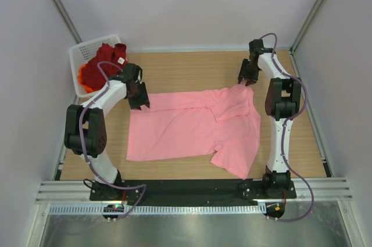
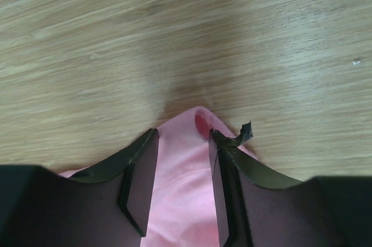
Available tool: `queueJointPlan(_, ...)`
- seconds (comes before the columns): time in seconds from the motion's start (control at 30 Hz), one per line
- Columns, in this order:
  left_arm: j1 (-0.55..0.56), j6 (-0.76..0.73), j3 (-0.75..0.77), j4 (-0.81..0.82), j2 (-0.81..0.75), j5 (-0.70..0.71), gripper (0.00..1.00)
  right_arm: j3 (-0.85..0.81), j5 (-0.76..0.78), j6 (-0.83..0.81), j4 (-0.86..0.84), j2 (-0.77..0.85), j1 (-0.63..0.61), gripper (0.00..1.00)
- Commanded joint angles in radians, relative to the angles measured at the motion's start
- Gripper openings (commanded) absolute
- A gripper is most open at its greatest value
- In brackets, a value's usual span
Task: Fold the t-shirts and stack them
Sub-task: Fold the tshirt
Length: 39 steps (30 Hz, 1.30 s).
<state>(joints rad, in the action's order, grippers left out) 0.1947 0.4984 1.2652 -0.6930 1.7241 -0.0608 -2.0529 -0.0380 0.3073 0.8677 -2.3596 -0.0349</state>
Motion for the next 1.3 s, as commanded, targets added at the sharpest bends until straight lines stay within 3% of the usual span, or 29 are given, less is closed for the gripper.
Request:
queueJointPlan(0.0, -0.008, 0.012, 0.043, 0.032, 0.028, 0.036, 0.43, -0.03, 0.006, -0.014, 0.005, -0.029, 0.004, 0.46)
queueJointPlan(0.07, -0.008, 0.012, 0.051, 0.036, 0.038, 0.055, 0.43, -0.023, 0.029, -0.011, 0.001, -0.032, 0.006, 0.42)
queueJointPlan(0.17, -0.009, 0.014, 0.054, 0.052, 0.075, 0.101, 0.44, -0.021, 0.079, -0.001, 0.005, -0.032, 0.013, 0.22)
queueJointPlan(0.2, -0.009, 0.015, 0.059, 0.05, 0.1, 0.108, 0.43, -0.02, 0.101, 0.004, 0.007, -0.027, 0.016, 0.09)
queueJointPlan(0.27, -0.011, 0.02, 0.068, 0.053, 0.124, 0.121, 0.44, -0.012, 0.188, 0.015, 0.01, -0.007, 0.021, 0.01)
queueJointPlan(0.4, -0.012, 0.029, 0.069, 0.061, 0.169, 0.134, 0.44, 0.007, 0.291, 0.042, 0.008, 0.019, 0.05, 0.01)
queueJointPlan(0.5, -0.012, 0.028, 0.066, 0.078, 0.18, 0.141, 0.44, 0.014, 0.241, 0.032, -0.03, 0.026, 0.055, 0.01)
queueJointPlan(0.63, -0.012, 0.022, 0.085, 0.079, 0.174, 0.144, 0.44, -0.138, 0.158, 0.027, 0.025, -0.05, 0.055, 0.1)
queueJointPlan(0.77, -0.011, 0.023, 0.115, 0.049, 0.109, 0.133, 0.47, -0.3, 0.194, 0.047, 0.149, -0.075, 0.053, 0.46)
queueJointPlan(0.87, -0.009, 0.023, 0.108, -0.008, 0.022, 0.13, 0.53, -0.314, 0.277, 0.072, 0.25, 0.012, 0.046, 0.62)
queueJointPlan(0.97, -0.008, 0.034, 0.036, -0.066, -0.062, 0.115, 0.56, -0.209, 0.339, 0.076, 0.317, 0.163, 0.035, 0.67)
queueJointPlan(1.07, -0.008, 0.072, -0.048, -0.135, -0.2, 0.104, 0.55, 0.003, 0.343, 0.07, 0.318, 0.348, -0.035, 0.67)
queueJointPlan(1.27, -0.009, 0.255, -0.298, -0.226, -0.484, 0.098, 0.51, 0.391, 0.239, 0.114, 0.301, 0.676, -0.268, 0.66)
